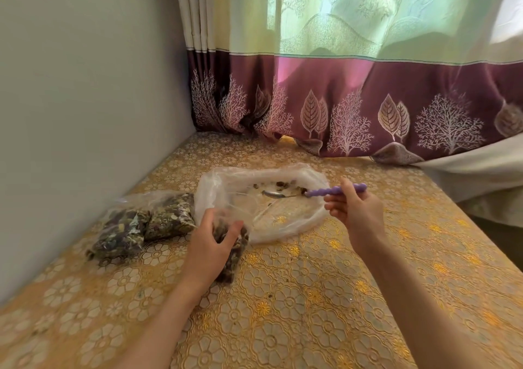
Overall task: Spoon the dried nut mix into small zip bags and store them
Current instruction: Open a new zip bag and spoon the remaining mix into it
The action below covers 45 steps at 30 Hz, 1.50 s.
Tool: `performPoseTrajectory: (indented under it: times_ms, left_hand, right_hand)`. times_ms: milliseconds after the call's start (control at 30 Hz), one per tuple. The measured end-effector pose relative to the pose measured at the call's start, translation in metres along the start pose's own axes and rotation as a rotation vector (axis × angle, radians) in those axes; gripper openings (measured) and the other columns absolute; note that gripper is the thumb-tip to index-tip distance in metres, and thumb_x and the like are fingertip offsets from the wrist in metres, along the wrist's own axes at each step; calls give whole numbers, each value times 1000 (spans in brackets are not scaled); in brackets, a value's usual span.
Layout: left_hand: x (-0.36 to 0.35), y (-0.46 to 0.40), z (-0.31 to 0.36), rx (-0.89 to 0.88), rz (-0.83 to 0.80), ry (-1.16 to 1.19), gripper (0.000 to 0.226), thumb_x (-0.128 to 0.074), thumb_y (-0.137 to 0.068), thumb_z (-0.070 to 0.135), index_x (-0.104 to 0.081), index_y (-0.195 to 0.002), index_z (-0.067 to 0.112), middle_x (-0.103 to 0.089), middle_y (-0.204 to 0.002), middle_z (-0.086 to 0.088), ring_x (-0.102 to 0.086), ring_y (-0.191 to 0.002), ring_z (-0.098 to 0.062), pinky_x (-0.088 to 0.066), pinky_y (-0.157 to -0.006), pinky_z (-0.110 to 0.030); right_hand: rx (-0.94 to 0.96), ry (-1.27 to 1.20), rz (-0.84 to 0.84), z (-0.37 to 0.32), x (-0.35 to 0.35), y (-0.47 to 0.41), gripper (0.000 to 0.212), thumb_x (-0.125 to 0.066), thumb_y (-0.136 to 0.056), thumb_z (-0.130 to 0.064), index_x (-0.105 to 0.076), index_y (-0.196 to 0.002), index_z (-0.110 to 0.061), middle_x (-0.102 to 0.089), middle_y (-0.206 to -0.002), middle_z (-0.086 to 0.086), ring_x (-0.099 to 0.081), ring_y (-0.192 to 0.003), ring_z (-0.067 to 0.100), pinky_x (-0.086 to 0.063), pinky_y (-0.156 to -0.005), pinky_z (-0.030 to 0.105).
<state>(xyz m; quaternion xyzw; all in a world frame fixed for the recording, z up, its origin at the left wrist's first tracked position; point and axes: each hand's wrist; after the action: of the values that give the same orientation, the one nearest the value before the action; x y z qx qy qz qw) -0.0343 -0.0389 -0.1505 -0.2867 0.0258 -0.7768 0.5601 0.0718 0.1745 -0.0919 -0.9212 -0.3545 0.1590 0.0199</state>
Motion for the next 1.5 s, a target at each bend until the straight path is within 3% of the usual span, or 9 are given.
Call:
performPoseTrajectory:
  times_ms: [133,300,633,767,967,1100,1267,1367,1500]
  left_hand:
    - [-4,0,-3,-60,-6,-77,41,-42,-75,69,-47,-100,36,-60,-65,6,-52,-53,-11,-46,-52,-25]
    - [-5,-3,-7,-37,-56,-158,48,-34,-77,69,-44,-107,32,-57,-83,21,-53,-62,6,-41,-58,-9]
    - [-4,-4,-8,2,-85,-181,50,-32,-77,69,-44,-105,30,-63,-84,6,-62,-70,-15,-43,-60,-19]
    - [-3,-5,-8,-11,-82,-179,52,-32,-76,69,-46,-105,27,-62,-77,7,-52,-49,0,-37,-48,-15]
    - [-4,-5,-10,-13,-79,-161,49,-32,-76,68,-45,-102,28,-62,-70,5,-44,-38,-1,-36,-45,-14]
    - [-4,-5,-12,-7,-81,-154,47,-32,-76,69,-45,-100,30,-61,-67,3,-42,-38,-2,-37,-46,-14]
    - [-4,-6,-12,11,-88,-168,47,-32,-75,71,-45,-99,31,-65,-75,2,-53,-50,-6,-42,-53,-20]
    - [-5,-6,-11,30,-92,-150,50,-34,-77,69,-47,-104,30,-67,-83,7,-64,-68,-11,-53,-71,-34]
    - [-4,-6,-8,28,-81,-158,52,-33,-76,71,-47,-104,29,-67,-85,8,-65,-72,-13,-53,-74,-37]
  right_hand:
    - [11,118,129,21,13,-13,28,-45,-99,-15,-60,-92,8,-72,-68,10,-60,-48,10,-48,-44,16]
    - [96,257,260,35,16,-23,28,-45,-99,-19,-61,-82,-2,-72,-73,12,-60,-49,11,-52,-49,21]
    - [318,516,295,41,-5,-44,24,-49,-98,-21,-60,-85,-5,-69,-70,0,-58,-43,-1,-49,-46,14]
    - [336,539,279,41,-16,-51,23,-49,-98,-21,-50,-75,-22,-67,-71,0,-59,-44,-4,-47,-42,12]
    - [326,536,317,45,-24,-60,22,-49,-98,-24,-51,-76,-19,-68,-71,0,-59,-43,-1,-55,-51,25]
    - [243,444,331,51,-25,-59,19,-49,-98,-22,-53,-81,-14,-69,-73,1,-61,-49,5,-55,-52,21]
    - [-64,190,299,57,-19,-57,29,-48,-97,-12,-64,-73,-11,-72,-84,13,-62,-60,14,-56,-64,25]
    - [-161,96,236,55,-17,-58,28,-48,-96,-9,-69,-78,-3,-72,-85,15,-61,-60,13,-54,-59,20]
    - [-215,49,190,50,-18,-57,26,-47,-95,-5,-69,-83,2,-71,-84,16,-60,-57,12,-54,-55,17]
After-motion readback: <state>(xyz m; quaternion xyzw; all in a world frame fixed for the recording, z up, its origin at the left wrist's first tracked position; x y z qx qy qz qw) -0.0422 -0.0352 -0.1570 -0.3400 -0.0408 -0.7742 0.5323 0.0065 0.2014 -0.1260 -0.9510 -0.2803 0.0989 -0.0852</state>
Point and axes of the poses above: each hand's wrist, its own y-axis away from the middle knuckle, its own x-axis out of the back of the hand, z = x × y
